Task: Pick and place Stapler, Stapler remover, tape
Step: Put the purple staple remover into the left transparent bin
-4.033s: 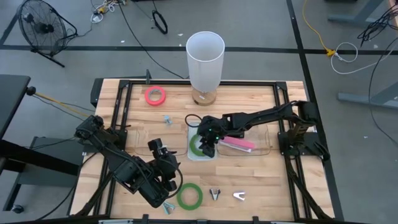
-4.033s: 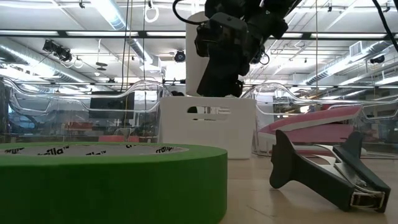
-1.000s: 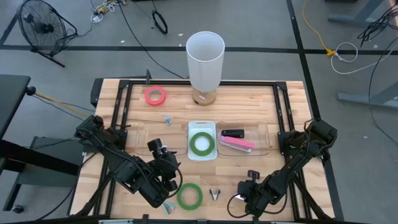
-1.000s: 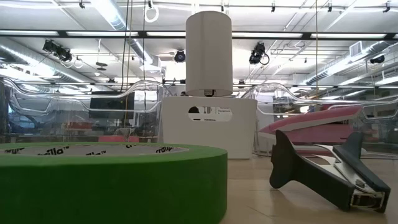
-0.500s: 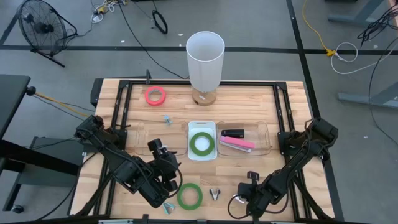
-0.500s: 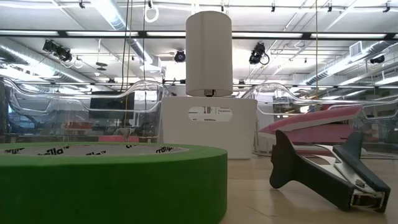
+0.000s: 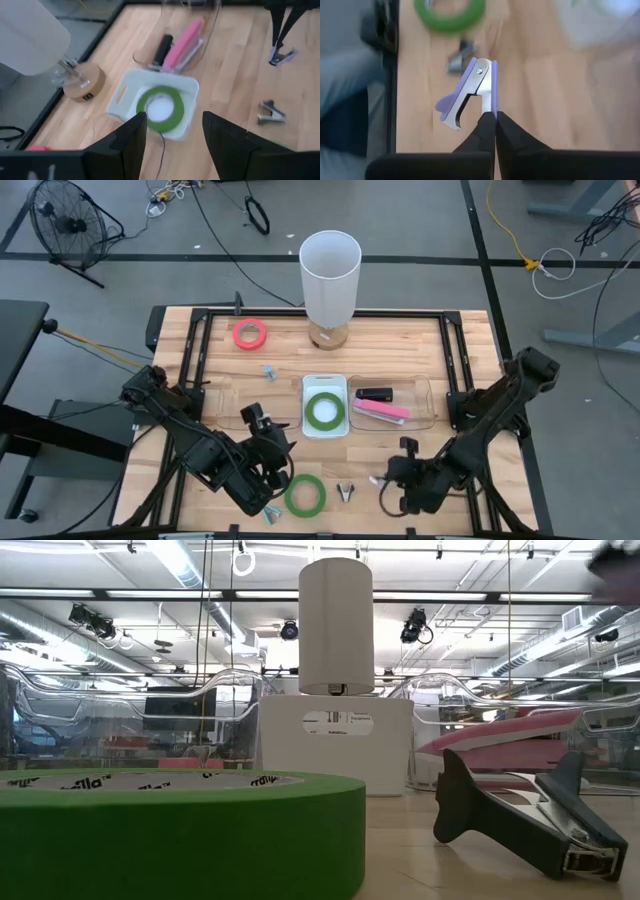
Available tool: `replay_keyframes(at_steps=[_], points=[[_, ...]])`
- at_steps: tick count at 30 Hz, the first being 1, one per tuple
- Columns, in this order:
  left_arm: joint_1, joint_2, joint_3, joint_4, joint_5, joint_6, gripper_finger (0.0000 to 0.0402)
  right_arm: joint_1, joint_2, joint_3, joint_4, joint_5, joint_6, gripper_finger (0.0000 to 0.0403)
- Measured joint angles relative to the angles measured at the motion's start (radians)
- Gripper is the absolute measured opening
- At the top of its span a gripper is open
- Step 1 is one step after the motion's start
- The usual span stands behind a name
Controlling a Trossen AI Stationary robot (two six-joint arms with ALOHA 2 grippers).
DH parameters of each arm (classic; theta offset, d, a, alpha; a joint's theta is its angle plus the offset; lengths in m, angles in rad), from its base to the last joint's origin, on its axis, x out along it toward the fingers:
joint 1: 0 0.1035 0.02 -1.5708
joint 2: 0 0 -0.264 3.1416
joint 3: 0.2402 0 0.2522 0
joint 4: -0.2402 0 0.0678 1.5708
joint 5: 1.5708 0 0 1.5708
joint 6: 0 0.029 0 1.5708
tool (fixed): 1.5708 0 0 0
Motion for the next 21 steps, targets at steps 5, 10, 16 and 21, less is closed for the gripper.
replay_keyframes(at_steps=[5, 10, 16, 21], points=[[0.005, 0.0, 0.0, 0.058, -0.105, 0.053, 0.0197, 0.0, -0.121, 0.0, 0.039, 0.149, -0.084, 0.0], [0.023, 0.0, -0.031, 0.298, -0.1, 0.267, 0.0197, 0.0, -0.212, 0.0, 0.162, 0.265, -0.241, 0.0], [0.067, 0.001, -0.118, 0.668, 0.025, 0.549, 0.0197, 0.0, -0.242, 0.001, 0.437, 0.312, -0.53, 0.0], [0.097, 0.002, -0.151, 0.875, 0.074, 0.672, 0.0197, 0.0, -0.235, 0.001, 0.57, 0.321, -0.699, 0.0]])
